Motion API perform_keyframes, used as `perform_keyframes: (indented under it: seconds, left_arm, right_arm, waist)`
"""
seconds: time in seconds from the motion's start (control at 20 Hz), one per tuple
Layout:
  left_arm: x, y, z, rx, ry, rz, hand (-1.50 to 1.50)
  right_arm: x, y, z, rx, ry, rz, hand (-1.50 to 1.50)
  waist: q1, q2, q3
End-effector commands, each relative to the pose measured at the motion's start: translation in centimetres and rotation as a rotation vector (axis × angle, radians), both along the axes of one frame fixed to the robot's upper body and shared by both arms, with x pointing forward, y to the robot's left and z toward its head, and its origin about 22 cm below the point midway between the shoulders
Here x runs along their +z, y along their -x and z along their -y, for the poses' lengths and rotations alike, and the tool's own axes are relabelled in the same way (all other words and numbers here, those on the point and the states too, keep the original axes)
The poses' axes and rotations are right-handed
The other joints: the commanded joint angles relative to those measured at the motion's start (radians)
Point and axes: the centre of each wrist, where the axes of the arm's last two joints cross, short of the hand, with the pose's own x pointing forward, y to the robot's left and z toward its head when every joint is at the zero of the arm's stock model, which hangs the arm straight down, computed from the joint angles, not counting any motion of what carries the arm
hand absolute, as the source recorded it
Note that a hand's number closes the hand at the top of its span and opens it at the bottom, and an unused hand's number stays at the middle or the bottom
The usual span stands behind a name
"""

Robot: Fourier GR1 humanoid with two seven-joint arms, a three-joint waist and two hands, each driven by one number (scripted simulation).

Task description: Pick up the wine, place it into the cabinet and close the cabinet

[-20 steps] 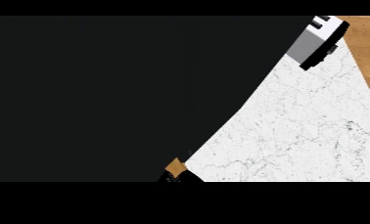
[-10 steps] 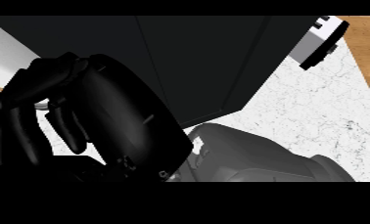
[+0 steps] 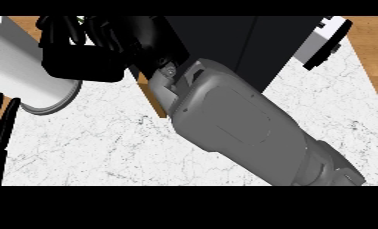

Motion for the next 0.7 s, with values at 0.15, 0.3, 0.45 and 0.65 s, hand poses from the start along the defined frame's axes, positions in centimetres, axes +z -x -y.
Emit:
perform_keyframes:
  seconds: [0.15,0.3,0.45,0.65]
  left_arm:
    - [-0.3,0.1,0.4,0.002,-0.008,-0.009,-1.50]
    - [1.0,-0.6,-0.5,0.005,-0.031,0.004,-1.50]
    - [0.0,-1.1,-0.3,-0.018,-0.007,0.009,-1.50]
    - [0.1,-0.2,0.6,-0.014,-0.011,0.003,-1.50]
  right_arm:
    - [-2.6,-4.7,2.1,-0.035,0.014,-0.026,1.50]
    - [-2.1,-6.6,3.6,-0.059,0.010,-0.017,1.50]
    - [-1.6,-7.4,3.8,-0.070,0.023,0.008,1.50]
    - [-3.2,-8.5,5.7,-0.127,0.084,0.035,1.50]
  waist:
    - [-0.007,0.001,0.001]
    - [-0.001,0.005,0.001]
    - [-0.001,0.008,0.000]
    - [0.012,0.008,0.000]
